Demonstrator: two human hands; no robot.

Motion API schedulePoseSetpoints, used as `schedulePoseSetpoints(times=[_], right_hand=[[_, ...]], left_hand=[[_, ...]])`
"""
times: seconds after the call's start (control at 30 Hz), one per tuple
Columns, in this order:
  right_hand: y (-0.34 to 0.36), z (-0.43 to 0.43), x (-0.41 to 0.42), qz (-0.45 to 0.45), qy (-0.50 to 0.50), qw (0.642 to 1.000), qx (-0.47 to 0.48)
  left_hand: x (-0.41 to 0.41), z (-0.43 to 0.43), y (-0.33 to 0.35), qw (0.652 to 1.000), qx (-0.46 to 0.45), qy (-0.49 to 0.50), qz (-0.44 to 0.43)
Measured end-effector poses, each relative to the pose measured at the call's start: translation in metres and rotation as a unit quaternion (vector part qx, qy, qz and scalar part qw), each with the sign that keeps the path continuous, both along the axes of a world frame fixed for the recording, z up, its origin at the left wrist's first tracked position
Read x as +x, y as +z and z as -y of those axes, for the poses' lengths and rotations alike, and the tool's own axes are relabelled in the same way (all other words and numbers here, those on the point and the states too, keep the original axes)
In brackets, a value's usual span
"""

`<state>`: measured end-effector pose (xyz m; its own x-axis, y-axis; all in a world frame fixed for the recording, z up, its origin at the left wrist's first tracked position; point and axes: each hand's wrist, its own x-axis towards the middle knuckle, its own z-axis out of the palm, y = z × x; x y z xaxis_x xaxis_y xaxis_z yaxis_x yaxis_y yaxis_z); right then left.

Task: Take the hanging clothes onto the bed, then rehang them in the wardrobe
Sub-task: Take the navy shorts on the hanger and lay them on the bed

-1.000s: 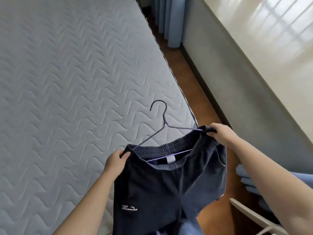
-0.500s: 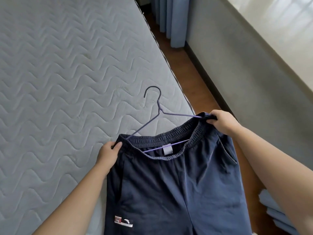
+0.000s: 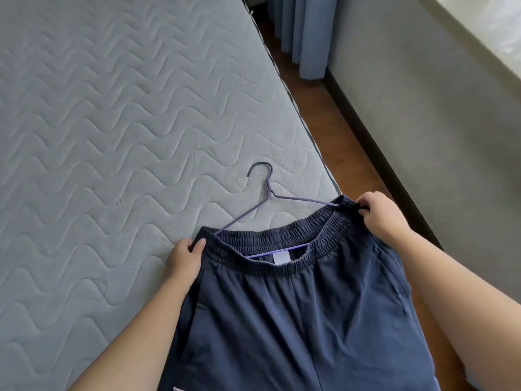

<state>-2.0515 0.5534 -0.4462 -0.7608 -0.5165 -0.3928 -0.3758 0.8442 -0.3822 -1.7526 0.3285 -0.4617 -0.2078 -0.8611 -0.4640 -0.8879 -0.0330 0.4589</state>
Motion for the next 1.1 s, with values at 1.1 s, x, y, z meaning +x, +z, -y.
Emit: schedulePoseSetpoints(times=[1.1], right_hand=[[0.149, -0.257, 0.269, 0.317, -0.195, 0.921, 0.115]], left_hand=[[0.251, -0.268, 0.231, 0.98, 0.16, 0.025, 0.119]])
